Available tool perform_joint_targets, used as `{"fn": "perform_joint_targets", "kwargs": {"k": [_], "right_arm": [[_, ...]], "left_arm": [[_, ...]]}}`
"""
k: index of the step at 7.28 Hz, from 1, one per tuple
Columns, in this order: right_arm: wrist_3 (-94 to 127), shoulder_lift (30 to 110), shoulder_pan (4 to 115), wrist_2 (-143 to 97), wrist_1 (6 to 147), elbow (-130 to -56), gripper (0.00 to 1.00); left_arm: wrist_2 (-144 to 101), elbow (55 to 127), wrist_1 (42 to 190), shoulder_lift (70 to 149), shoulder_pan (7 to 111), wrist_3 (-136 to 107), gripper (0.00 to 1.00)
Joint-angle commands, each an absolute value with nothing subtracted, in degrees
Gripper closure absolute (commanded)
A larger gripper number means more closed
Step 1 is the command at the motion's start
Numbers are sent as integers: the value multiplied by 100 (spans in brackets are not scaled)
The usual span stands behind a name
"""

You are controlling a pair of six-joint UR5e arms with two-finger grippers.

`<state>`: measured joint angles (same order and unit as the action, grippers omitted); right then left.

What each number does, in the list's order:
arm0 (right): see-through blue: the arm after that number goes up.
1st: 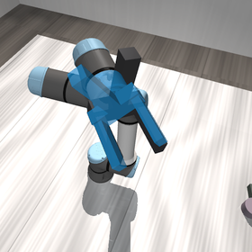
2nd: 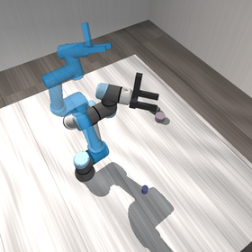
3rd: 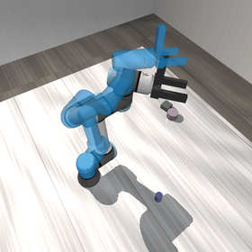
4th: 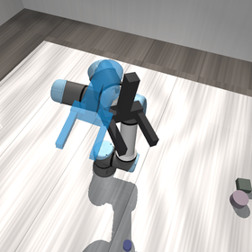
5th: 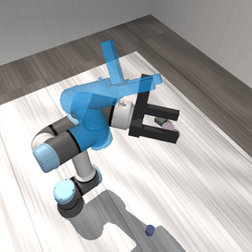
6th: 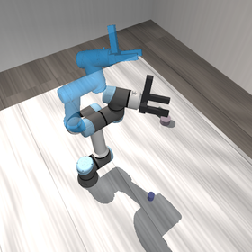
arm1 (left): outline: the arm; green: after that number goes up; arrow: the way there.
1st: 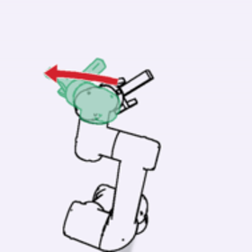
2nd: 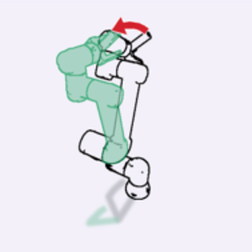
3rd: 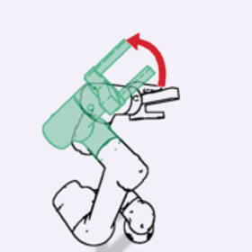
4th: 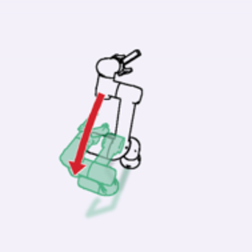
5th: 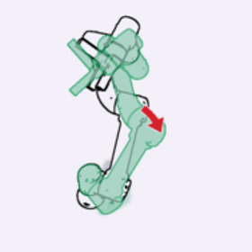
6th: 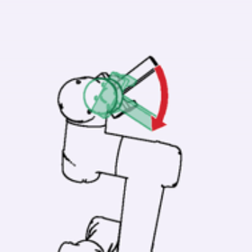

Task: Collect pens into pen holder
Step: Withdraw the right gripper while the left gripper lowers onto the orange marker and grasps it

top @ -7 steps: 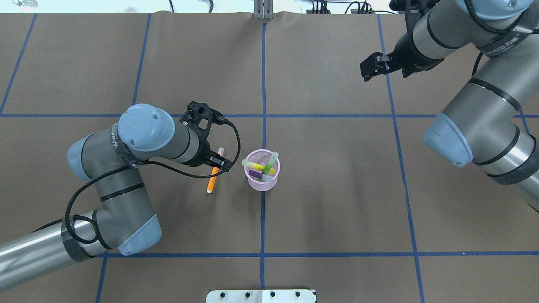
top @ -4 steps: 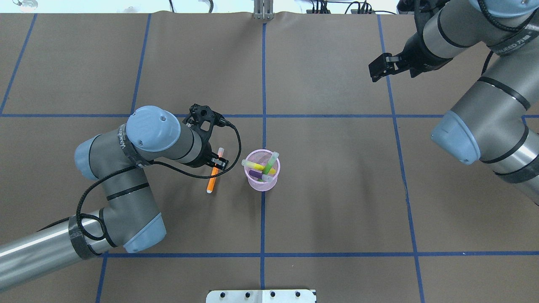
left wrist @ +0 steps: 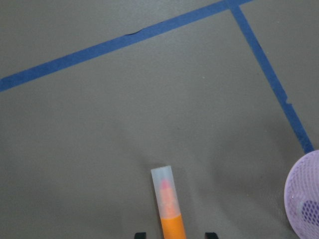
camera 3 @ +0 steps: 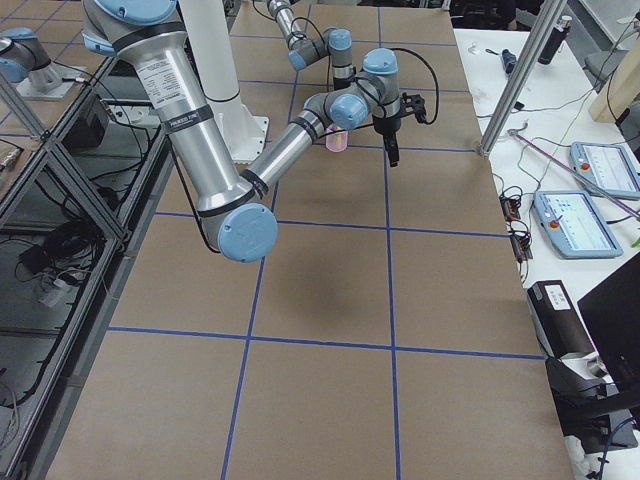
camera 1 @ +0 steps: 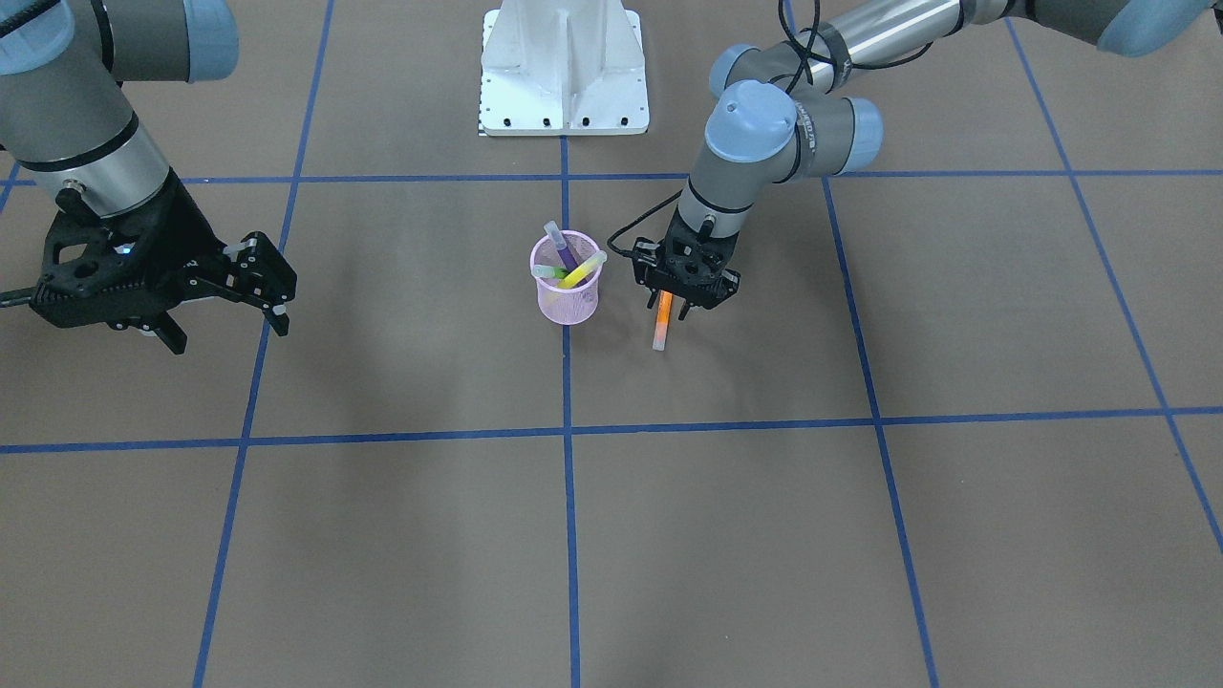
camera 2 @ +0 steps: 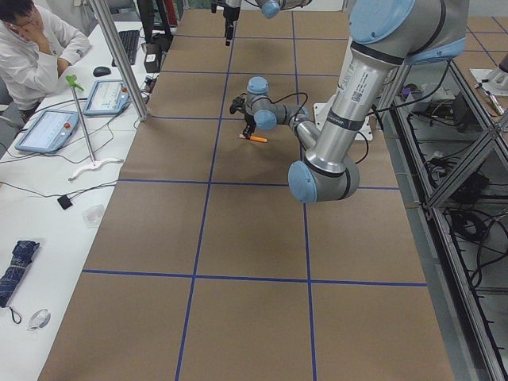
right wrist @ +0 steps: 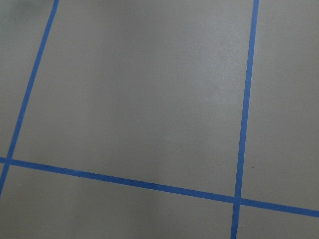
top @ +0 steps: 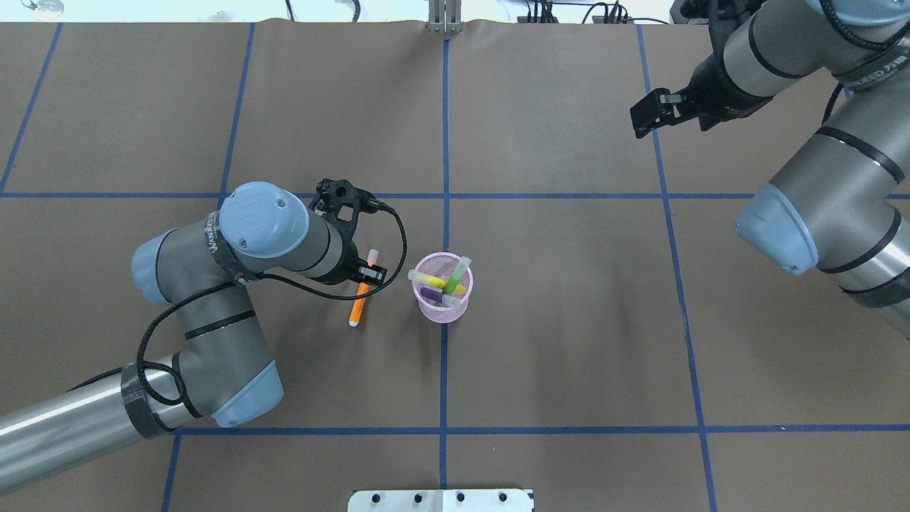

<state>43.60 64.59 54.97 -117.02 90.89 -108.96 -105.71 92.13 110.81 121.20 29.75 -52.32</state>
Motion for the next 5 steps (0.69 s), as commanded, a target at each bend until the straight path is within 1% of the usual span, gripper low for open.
{"fn": "perform_joint_targets", "kwargs": {"k": [1, 3, 4, 5], "right_arm": [[4359, 6460, 5502, -11716, 9097, -10890, 0], [4359, 6469, 5502, -11707, 9097, -10890, 0], [4359, 6469, 5502, -11716, 9097, -10890, 0], [4359, 6469, 5502, -11716, 9088, -10890, 0]], "left_arm": [[-10328, 9106, 11083, 12181, 2866, -5579, 50], [-10318, 9009, 11083, 12287, 2795, -5660, 51], [-10318, 9009, 11083, 12287, 2786, -5660, 67], [-10318, 9009, 11074, 12278, 2786, -5643, 98]]}}
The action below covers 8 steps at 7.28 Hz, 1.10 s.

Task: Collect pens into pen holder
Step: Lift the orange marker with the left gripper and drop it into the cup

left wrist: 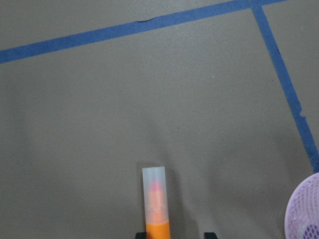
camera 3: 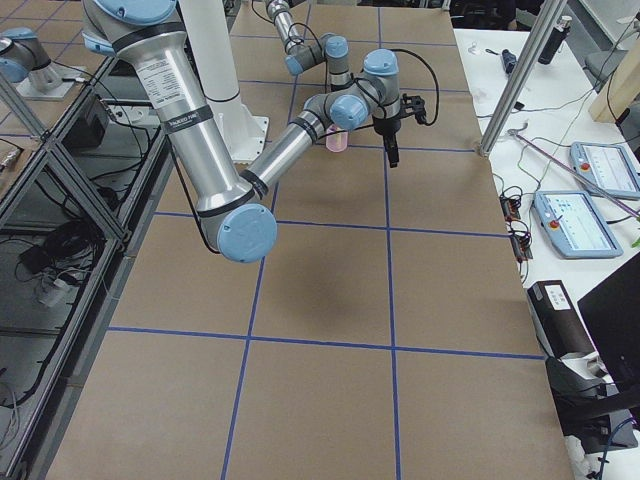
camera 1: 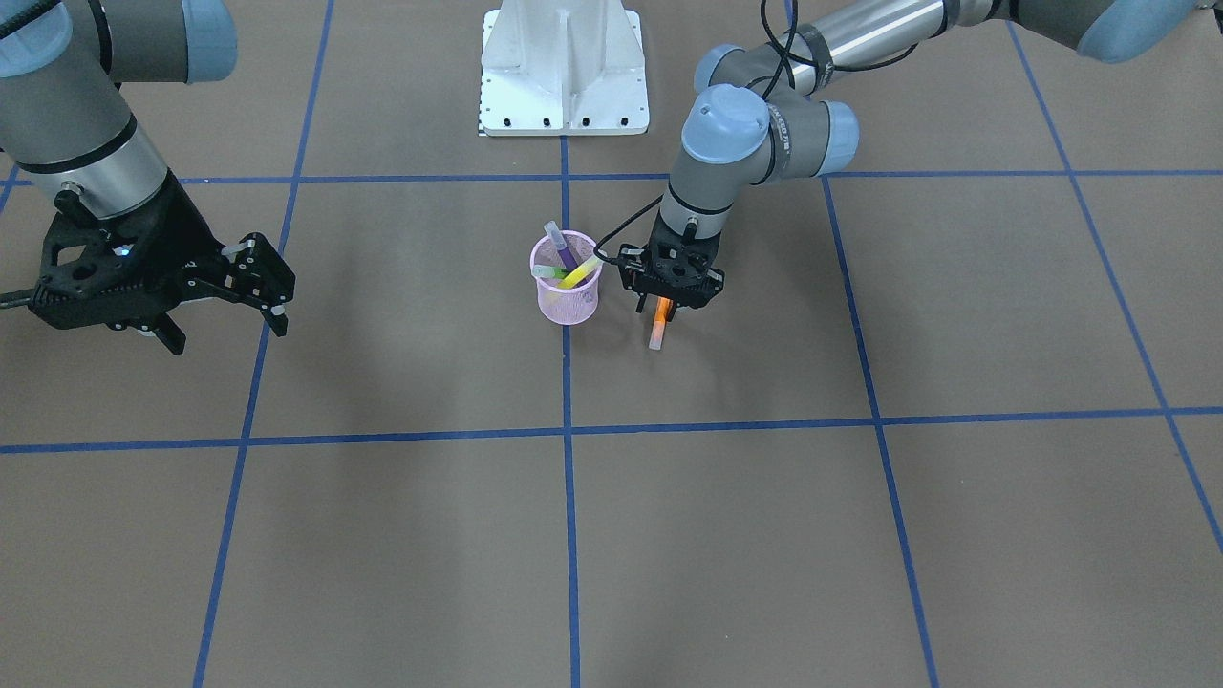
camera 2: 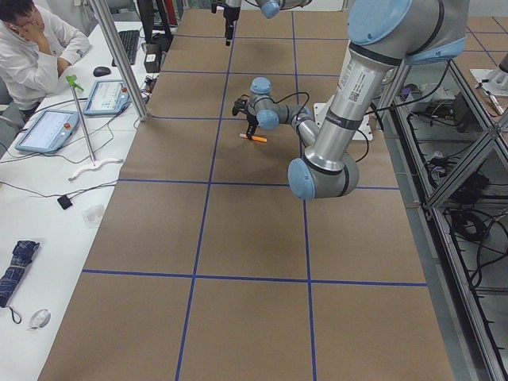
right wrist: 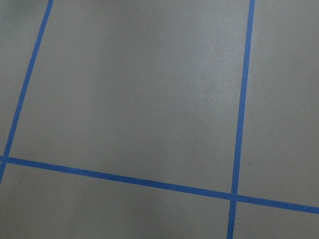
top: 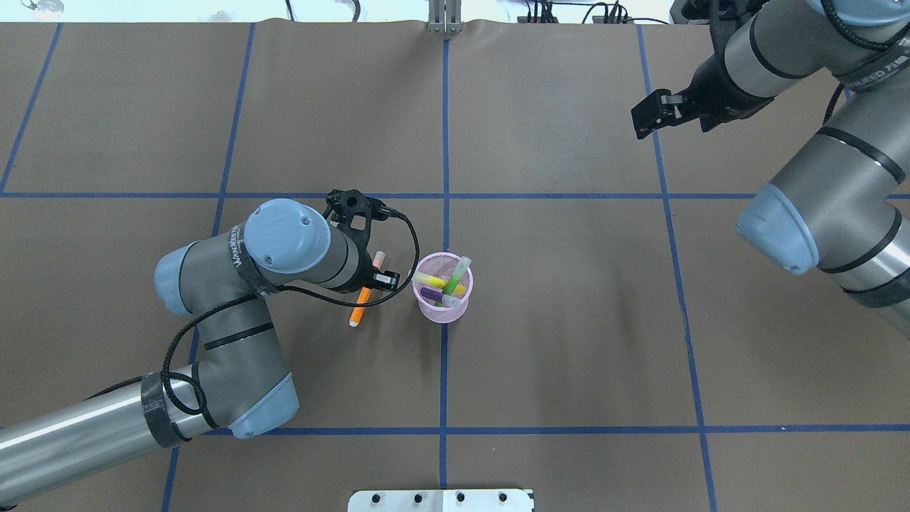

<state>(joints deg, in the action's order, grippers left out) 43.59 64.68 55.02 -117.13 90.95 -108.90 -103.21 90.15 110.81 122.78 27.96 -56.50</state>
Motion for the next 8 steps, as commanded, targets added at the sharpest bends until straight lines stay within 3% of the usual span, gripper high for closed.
{"fn": "perform_joint_targets", "kwargs": {"k": [1, 4, 6, 8], "right_arm": [[4359, 6469, 5502, -11716, 9088, -10898, 0], [4359, 6469, 5502, -11716, 9088, -10898, 0], [4359, 6469, 5511, -11716, 9088, -10898, 0], [4359, 6469, 5519, -11716, 9088, -10907, 0]], "left_arm": [[-10310, 9009, 11074, 12270, 2786, -5634, 100], [-10310, 9131, 11066, 12278, 2830, -5616, 100], [-10275, 9787, 11074, 12269, 3153, -5338, 100], [-10029, 10169, 12278, 12252, 3164, -5159, 100]]}}
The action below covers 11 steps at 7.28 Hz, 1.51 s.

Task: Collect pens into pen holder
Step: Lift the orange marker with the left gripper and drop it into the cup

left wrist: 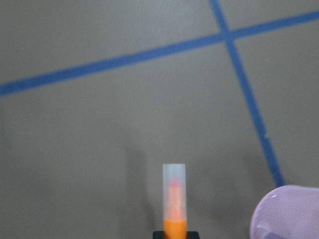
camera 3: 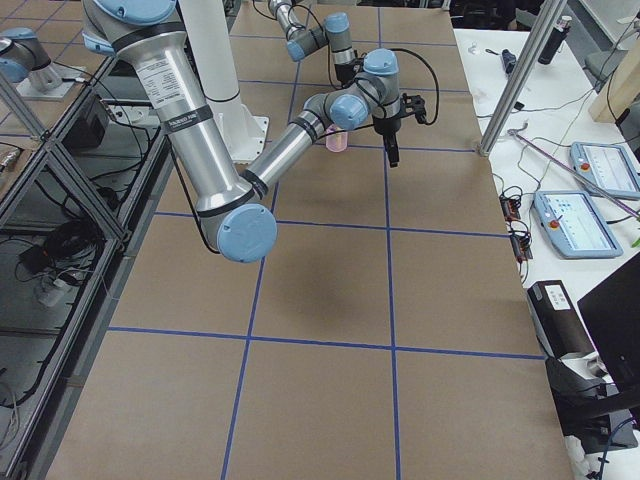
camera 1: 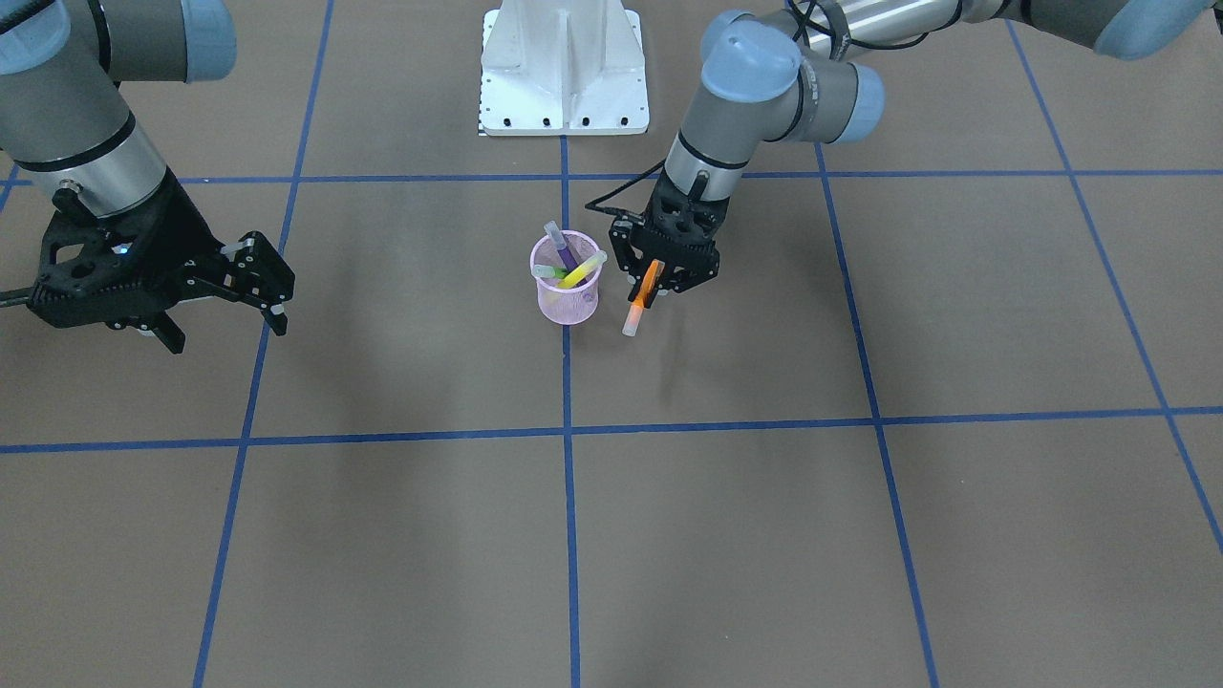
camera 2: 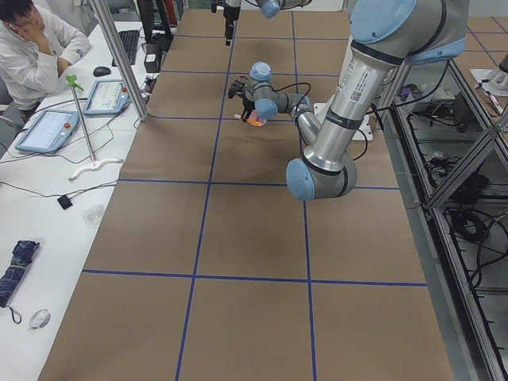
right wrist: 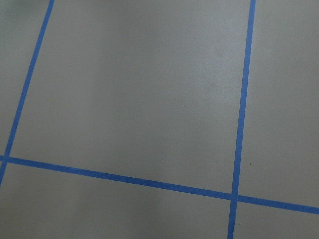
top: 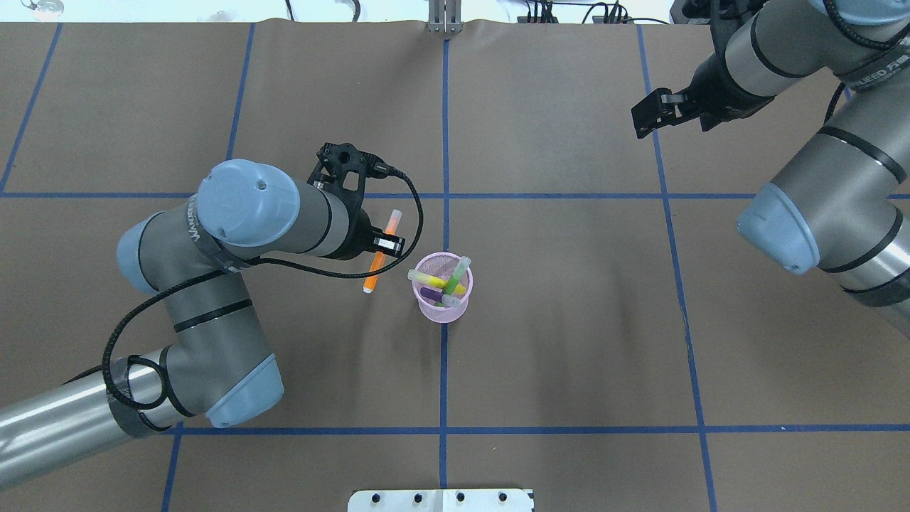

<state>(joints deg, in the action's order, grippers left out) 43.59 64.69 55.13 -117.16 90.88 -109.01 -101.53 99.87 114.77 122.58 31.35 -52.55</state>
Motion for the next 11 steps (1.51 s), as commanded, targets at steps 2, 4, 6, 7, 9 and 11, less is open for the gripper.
{"fn": "perform_joint_targets", "kwargs": {"k": [2, 4, 6, 7, 9, 11], "right_arm": [[4359, 6460, 5528, -11707, 9088, -10899, 0], [4359, 6451, 5537, -11707, 9088, -10907, 0], [4359, 6460, 5546, -11707, 9088, -10899, 0], [4359, 6460, 5546, -11707, 9088, -10898, 0], [4359, 6469, 5546, -11707, 9088, -10898, 0], [4359, 6469, 5555, -11707, 9088, -10907, 0]], "left_arm": [[-9732, 9593, 14377, 12278, 3086, -5168, 100], [-9213, 8731, 15596, 12313, 2761, -5107, 100], [-9185, 8727, 15609, 12313, 2681, -5106, 100], [-9185, 8728, 15618, 12313, 2628, -5106, 100], [-9185, 8727, 15609, 12296, 2532, -5106, 100], [-9185, 8728, 15618, 12270, 2505, -5106, 81]]}}
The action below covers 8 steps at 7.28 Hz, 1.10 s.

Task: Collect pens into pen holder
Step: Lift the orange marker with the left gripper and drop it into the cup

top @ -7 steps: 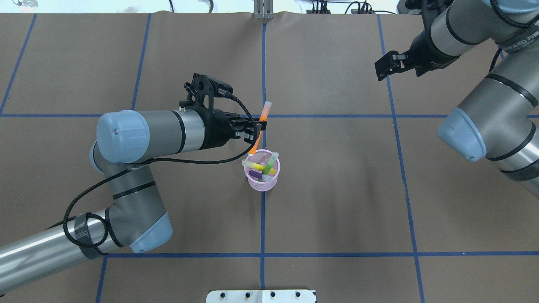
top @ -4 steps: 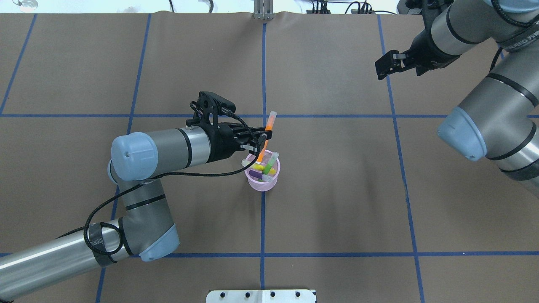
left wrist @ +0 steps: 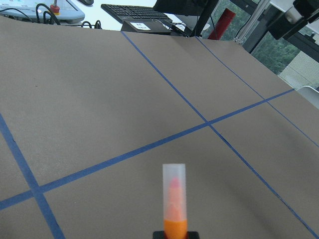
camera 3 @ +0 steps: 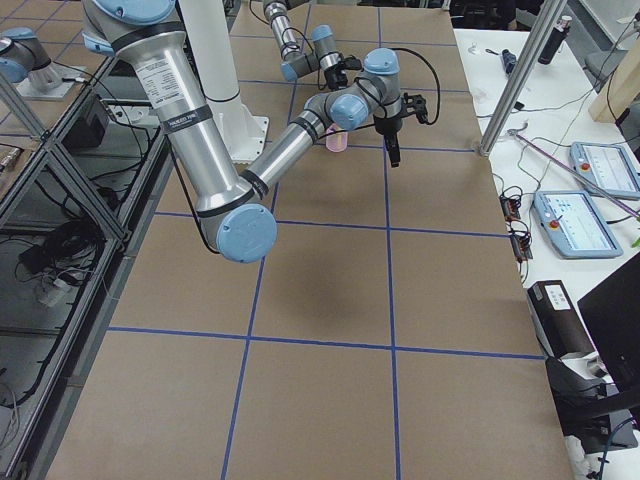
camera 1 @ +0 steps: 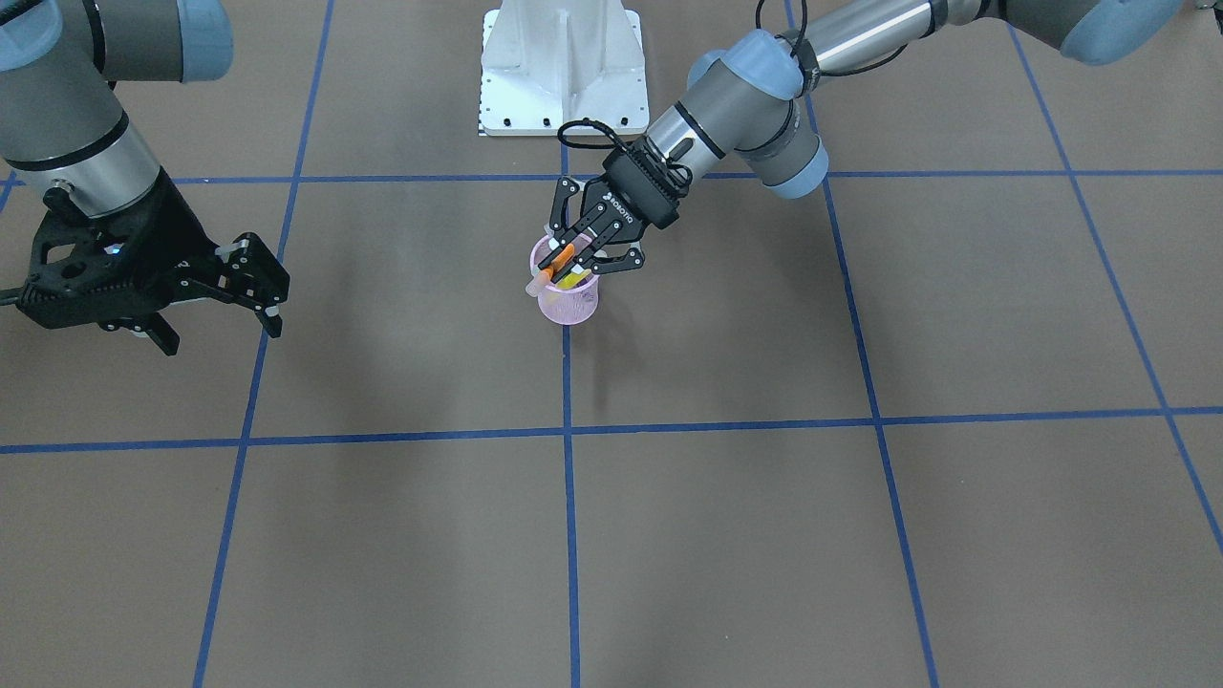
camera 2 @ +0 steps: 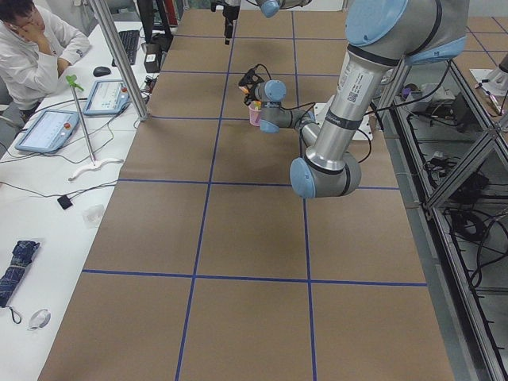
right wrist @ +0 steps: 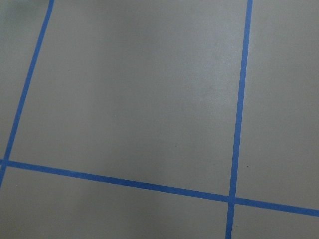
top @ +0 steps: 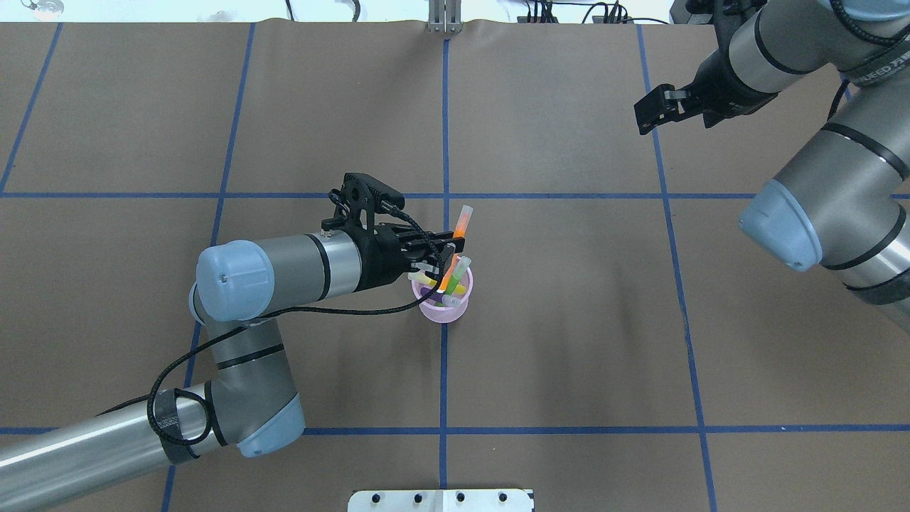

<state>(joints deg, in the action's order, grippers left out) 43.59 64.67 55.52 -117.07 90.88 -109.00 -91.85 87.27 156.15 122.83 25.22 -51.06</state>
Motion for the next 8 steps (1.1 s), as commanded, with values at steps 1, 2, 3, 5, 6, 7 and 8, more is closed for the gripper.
{"fn": "perform_joint_targets", "kwargs": {"k": [1, 2, 3, 5, 6, 7, 8], "right_arm": [[4359, 6469, 5563, -11707, 9088, -10899, 0], [4359, 6469, 5563, -11707, 9088, -10898, 0], [4359, 6469, 5572, -11707, 9088, -10898, 0], [4359, 6469, 5616, -11716, 9088, -10898, 0], [4351, 6469, 5660, -11725, 9097, -10898, 0], [4290, 6460, 5825, -11855, 9114, -10890, 0], [3906, 6469, 6053, -12152, 9175, -10855, 0]], "left_arm": [[-9185, 8728, 15618, 12270, 2505, -5106, 59], [-9185, 8728, 15618, 12261, 2505, -5106, 39], [-9185, 8728, 15618, 12252, 2505, -5098, 29], [-9193, 8745, 15618, 12252, 2505, -5106, 20], [-9211, 8780, 15609, 12261, 2505, -5115, 20], [-9263, 8859, 15557, 12269, 2514, -5124, 20], [-9420, 8877, 15435, 12278, 2592, -5115, 20]]}}
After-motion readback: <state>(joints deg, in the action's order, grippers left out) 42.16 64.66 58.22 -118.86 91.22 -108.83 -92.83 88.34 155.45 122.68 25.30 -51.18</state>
